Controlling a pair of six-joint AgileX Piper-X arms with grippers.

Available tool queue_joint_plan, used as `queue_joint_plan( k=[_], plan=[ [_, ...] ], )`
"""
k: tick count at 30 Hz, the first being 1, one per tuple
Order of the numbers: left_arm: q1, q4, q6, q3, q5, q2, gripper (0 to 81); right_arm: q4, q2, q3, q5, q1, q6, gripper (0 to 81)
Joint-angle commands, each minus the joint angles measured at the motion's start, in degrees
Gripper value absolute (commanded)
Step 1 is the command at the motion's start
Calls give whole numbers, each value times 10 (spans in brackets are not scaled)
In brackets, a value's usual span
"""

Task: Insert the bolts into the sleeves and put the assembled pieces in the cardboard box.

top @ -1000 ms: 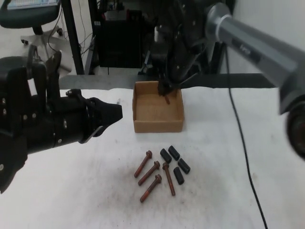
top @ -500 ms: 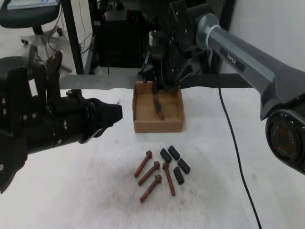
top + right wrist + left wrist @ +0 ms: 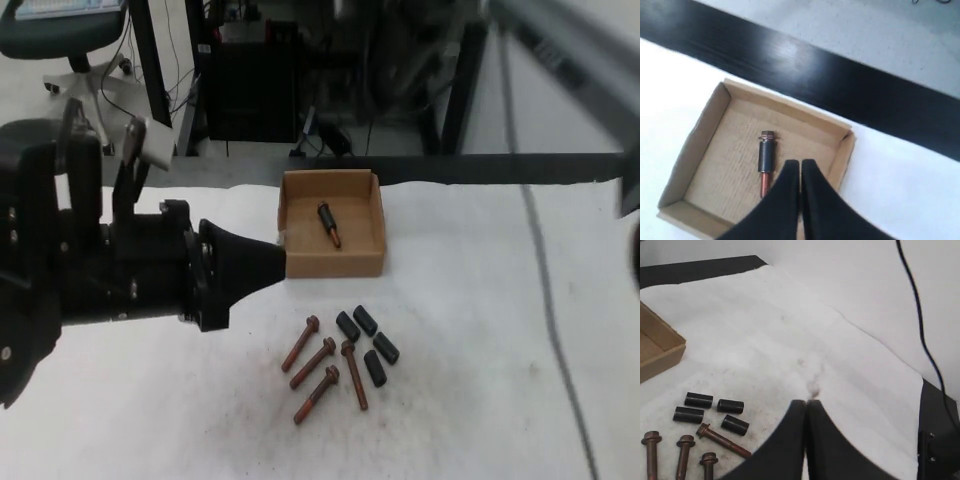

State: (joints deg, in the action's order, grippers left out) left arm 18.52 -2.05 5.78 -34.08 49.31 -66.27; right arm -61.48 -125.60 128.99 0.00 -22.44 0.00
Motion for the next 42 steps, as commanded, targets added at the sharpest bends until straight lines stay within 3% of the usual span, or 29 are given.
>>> queue_joint_plan(
  k=[1,3,6,11,13,18,22,25,30,38,42],
  plan=[
    [5,-1,-20,-1,-35,4,3,-28,57,6,-56,4,-72,8],
    [5,1,-28,-2,-37,-1,6,-61,84,5,-141,4,-127,8],
    [5,30,-28,-11,-37,-15,93,-110,125,-16,-153,5,-90,8],
    [5,106,-28,-49,-85,-47,387,-171,220,-135,-148,-10,-127,8],
    [5,120,-28,-70,-101,-58,454,-148,268,-210,-131,-10,-113,8],
    [18,121,-58,-118,-140,-75,408,18,445,-488,-85,-6,-33,8],
    [48,161,-124,-137,-206,-89,333,187,595,-728,-124,-7,53,8],
    [74,209,-173,-148,-255,-120,320,248,681,-846,-153,-7,126,8],
    [93,267,-176,-192,-283,-207,320,221,768,-930,-177,-7,156,8],
    [109,434,-195,-377,-310,-356,320,206,813,-939,-179,-7,155,8],
    [125,503,-219,-470,-365,-422,320,206,813,-939,-187,-7,155,8]
  ],
)
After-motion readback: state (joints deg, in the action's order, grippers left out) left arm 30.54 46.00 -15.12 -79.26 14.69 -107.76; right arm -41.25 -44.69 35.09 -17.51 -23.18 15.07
